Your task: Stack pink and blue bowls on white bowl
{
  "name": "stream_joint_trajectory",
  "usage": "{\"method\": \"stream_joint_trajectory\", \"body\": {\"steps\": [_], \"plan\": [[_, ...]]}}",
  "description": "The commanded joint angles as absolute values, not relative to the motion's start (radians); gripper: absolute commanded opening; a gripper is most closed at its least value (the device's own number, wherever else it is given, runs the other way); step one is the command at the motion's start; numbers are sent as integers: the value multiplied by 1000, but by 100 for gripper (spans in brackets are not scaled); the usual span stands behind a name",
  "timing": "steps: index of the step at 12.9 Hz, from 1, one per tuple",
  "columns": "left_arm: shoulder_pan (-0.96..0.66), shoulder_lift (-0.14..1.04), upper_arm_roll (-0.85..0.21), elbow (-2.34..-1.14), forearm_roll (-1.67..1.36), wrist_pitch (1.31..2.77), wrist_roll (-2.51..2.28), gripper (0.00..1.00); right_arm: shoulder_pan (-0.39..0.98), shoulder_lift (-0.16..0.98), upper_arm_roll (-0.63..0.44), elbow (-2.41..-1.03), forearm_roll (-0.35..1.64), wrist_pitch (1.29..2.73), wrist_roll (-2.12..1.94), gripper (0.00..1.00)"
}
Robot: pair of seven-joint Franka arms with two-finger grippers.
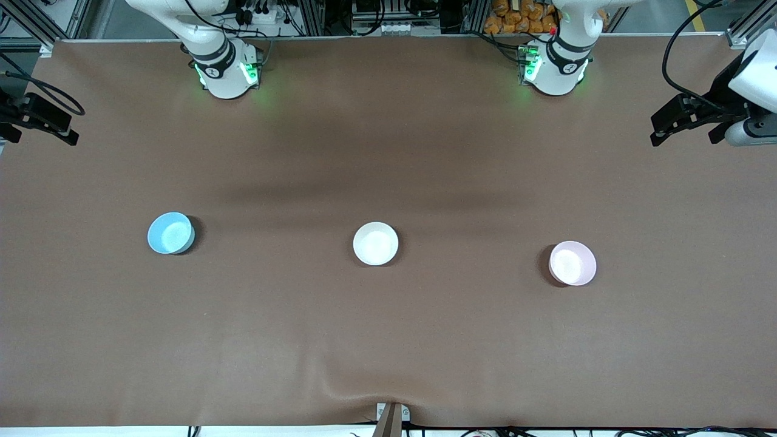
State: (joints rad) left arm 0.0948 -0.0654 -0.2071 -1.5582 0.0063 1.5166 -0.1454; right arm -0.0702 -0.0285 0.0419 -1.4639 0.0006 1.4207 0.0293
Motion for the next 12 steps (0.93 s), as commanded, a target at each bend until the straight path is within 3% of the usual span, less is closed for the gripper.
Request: {"method": "stream_joint_trajectory", "body": {"steps": [1, 12], "plan": [[101, -71, -207, -1555, 18, 1483, -124, 100, -104, -21, 52, -1457, 21, 1407, 26, 100], [103, -66, -186, -1545, 12, 1450, -124, 100, -104, -21, 52, -1457, 43, 1396, 23, 100]]}}
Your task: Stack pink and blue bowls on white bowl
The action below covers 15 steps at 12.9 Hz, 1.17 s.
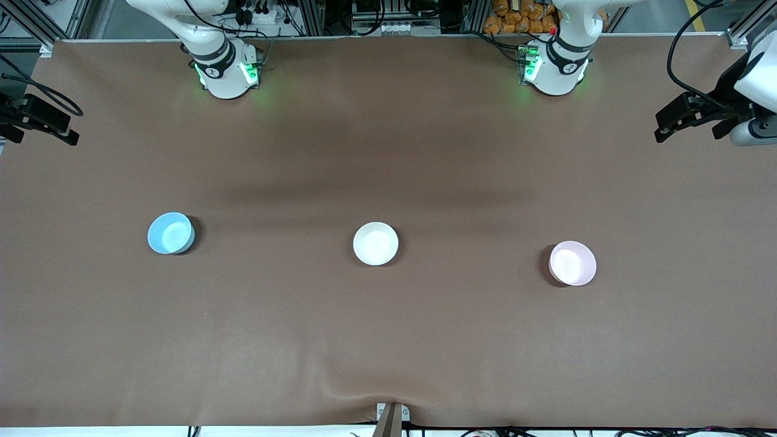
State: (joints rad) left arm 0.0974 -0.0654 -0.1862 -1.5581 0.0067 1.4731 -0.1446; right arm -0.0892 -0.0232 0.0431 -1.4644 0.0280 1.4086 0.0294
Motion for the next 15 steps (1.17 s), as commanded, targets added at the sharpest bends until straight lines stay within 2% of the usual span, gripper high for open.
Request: {"method": "stream_joint_trajectory", "body": {"steps": [1, 15], "plan": [[103, -66, -186, -1548, 12, 1451, -124, 100, -106, -21, 52, -1457, 43, 1396, 23, 100], [146, -55, -186, -1548, -12, 1465, -126, 100, -106, -21, 52, -1457, 43, 1394, 25, 100]]}}
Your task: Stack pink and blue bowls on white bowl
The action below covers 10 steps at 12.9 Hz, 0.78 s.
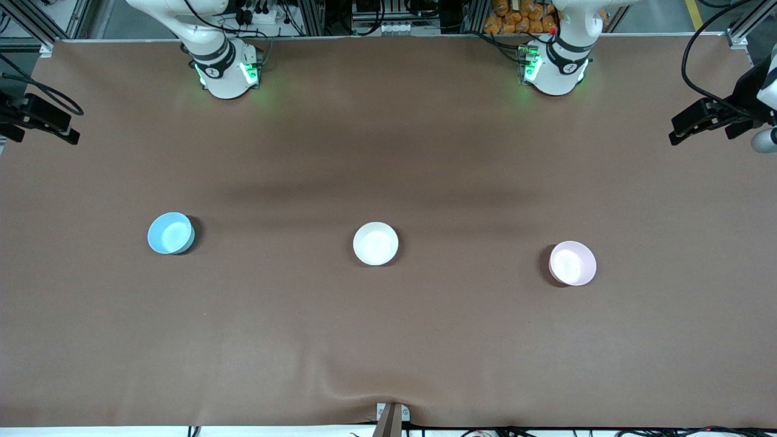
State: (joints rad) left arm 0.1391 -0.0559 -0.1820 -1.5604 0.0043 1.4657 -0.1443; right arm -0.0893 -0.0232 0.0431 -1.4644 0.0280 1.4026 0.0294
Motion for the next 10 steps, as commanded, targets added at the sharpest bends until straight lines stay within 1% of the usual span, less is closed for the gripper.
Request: {"method": "stream_joint_trajectory", "body": {"steps": [1, 10], "plan": [[147, -51, -186, -1548, -24, 1480, -126, 100, -106, -21, 52, -1457, 43, 1393, 25, 100], [140, -25, -187, -1549, -28, 1511, -126, 100, -107, -21, 52, -1457, 43, 1393, 25, 100]]}}
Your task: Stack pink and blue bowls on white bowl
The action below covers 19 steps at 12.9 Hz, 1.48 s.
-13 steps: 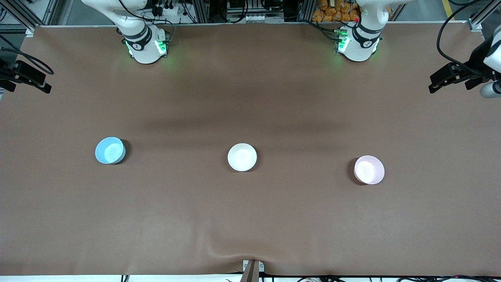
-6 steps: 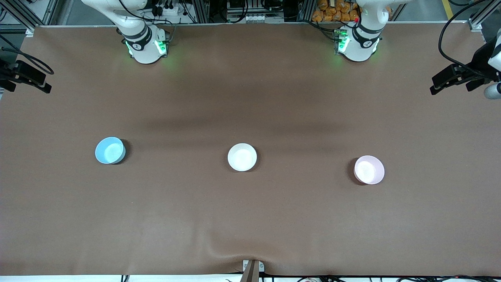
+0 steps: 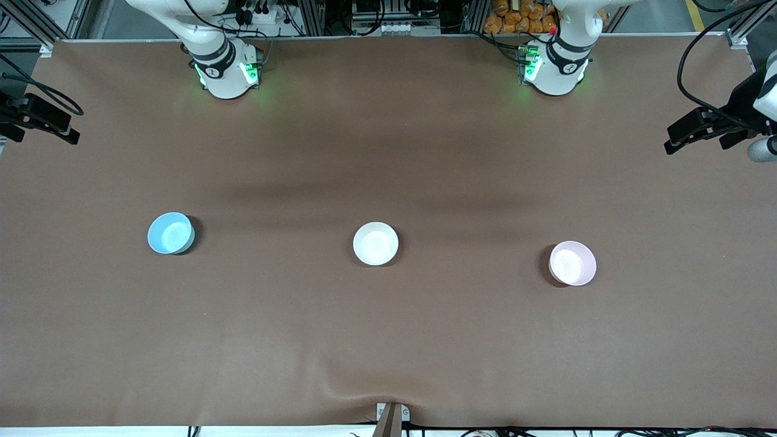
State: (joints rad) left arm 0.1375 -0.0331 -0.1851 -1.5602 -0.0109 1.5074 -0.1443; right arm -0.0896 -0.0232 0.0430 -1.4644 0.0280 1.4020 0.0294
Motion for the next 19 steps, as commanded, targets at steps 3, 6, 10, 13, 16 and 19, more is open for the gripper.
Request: {"method": "stream_joint_trajectory", "body": {"steps": [3, 6, 10, 13, 16, 19], "plan": [[141, -9, -187, -1548, -28, 1520, -126, 100, -104, -21, 52, -1457, 43, 1393, 25, 100], [137, -9, -195, -1548, -32, 1526, -126, 100, -110, -21, 52, -1457, 43, 1391, 25, 100], [141, -11, -196, -1548, -32, 1526, -126, 100, -110, -21, 52, -1457, 43, 1393, 25, 100], [138, 11, -196, -1562, -31, 1537, -126, 100, -114, -21, 52, -1457, 43, 1391, 25, 100], [144, 21, -196, -1572, -29, 1565, -126, 100, -112, -21, 52, -1457, 43, 1387, 23, 100], [144, 40, -196, -1607, -28, 1624, -126, 100, -114, -21, 52, -1457, 43, 1387, 25, 100]]}}
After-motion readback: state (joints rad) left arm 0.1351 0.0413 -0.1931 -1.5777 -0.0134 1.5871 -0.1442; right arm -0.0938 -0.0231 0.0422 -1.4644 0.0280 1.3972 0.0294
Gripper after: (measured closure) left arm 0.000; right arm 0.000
